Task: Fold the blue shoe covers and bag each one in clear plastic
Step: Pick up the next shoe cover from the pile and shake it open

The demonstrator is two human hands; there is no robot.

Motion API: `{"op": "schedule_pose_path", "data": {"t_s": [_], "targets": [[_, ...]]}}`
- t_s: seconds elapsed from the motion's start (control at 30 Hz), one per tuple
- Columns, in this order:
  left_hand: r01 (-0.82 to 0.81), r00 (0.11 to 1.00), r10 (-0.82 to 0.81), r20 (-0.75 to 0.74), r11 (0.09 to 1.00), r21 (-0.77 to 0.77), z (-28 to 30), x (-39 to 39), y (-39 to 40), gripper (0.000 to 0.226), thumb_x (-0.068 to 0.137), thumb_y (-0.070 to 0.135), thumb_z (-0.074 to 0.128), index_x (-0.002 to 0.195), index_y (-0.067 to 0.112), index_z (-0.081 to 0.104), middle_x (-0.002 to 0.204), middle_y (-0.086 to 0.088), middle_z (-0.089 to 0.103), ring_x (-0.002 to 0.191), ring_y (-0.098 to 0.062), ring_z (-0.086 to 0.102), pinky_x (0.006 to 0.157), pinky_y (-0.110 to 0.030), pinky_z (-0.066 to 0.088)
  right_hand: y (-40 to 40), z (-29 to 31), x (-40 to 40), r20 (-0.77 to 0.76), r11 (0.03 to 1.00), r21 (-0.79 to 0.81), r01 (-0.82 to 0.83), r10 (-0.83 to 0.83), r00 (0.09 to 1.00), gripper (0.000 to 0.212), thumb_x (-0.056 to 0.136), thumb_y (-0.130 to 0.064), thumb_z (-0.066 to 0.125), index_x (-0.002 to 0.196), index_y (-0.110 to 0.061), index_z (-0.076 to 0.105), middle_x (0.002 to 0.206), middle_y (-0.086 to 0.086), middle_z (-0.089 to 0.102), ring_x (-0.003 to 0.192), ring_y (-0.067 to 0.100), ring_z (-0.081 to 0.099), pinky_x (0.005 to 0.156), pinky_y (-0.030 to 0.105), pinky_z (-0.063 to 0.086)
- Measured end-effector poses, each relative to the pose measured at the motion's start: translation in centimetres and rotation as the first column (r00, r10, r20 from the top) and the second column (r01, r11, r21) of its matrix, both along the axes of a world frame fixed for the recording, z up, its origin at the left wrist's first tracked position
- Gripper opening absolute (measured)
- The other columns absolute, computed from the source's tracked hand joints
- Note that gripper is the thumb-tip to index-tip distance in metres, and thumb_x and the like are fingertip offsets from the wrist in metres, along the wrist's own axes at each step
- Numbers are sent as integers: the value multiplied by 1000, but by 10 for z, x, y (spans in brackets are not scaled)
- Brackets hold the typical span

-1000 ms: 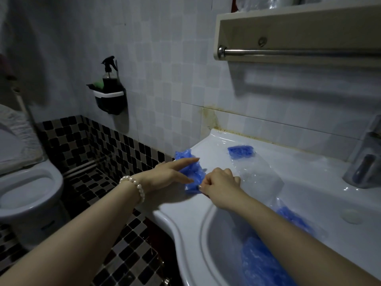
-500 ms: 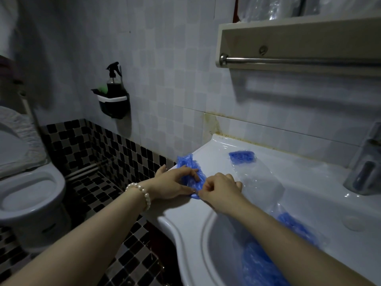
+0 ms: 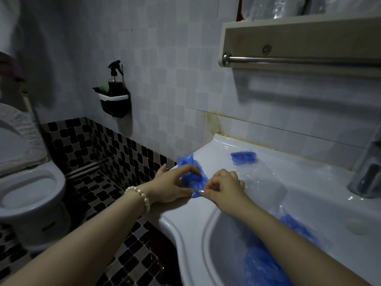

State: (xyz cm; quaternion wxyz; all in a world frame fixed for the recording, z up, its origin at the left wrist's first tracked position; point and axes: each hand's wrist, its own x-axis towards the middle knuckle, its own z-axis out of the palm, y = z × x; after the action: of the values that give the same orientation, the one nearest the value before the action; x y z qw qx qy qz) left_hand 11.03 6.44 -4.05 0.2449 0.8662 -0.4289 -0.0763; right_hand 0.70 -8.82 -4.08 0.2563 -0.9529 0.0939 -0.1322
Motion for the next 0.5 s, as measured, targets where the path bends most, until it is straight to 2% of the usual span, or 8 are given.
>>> {"op": "schedule_pose_path", "data": {"t_s": [0.1, 0.2, 0.27, 0.37, 0.5], "targets": [[16, 1000, -16, -13, 999, -47, 0, -1, 1, 25, 86, 43, 63, 100, 49, 43, 137, 23, 45, 125, -6, 43, 115, -49, -4, 4, 3, 7, -102, 998, -37, 58, -61, 993, 35, 88, -34, 61, 55, -31, 49, 99, -8, 46, 111, 17, 37, 81, 29, 21], [1, 983, -26, -182, 990, -141, 3, 2, 1, 15, 74, 51, 63, 82, 42, 54, 133, 26, 48, 128, -4, 41, 115, -51, 4, 8, 3, 13, -161, 991, -75, 110, -121, 980, 32, 89, -27, 54, 57, -24, 50, 99, -2, 52, 112, 22, 38, 80, 32, 24], [-5, 968, -44, -247, 981, -195, 4, 3, 1, 35, 56, 63, 62, 79, 37, 59, 129, 27, 51, 127, -5, 42, 115, -52, 11, 11, 5, 15, -174, 988, -98, 121, -137, 975, 20, 88, -24, 51, 69, -23, 56, 104, 1, 54, 111, 23, 38, 80, 32, 24], [11, 978, -53, -203, 979, -205, -2, 6, 1, 44, 45, 66, 68, 79, 38, 60, 124, 27, 53, 124, -3, 45, 115, -52, 15, 14, 8, 16, -205, 981, -138, 137, -164, 965, 16, 88, -24, 50, 90, -22, 65, 107, 1, 52, 110, 23, 38, 80, 32, 25], [27, 981, -71, -178, 970, -240, -7, 10, 3, 41, 42, 63, 74, 73, 43, 58, 121, 16, 58, 120, -5, 50, 113, -50, 21, 16, 9, 16, -216, 973, -158, 171, -203, 955, 15, 89, -27, 49, 92, -22, 63, 105, 2, 51, 110, 23, 39, 80, 32, 25]]}}
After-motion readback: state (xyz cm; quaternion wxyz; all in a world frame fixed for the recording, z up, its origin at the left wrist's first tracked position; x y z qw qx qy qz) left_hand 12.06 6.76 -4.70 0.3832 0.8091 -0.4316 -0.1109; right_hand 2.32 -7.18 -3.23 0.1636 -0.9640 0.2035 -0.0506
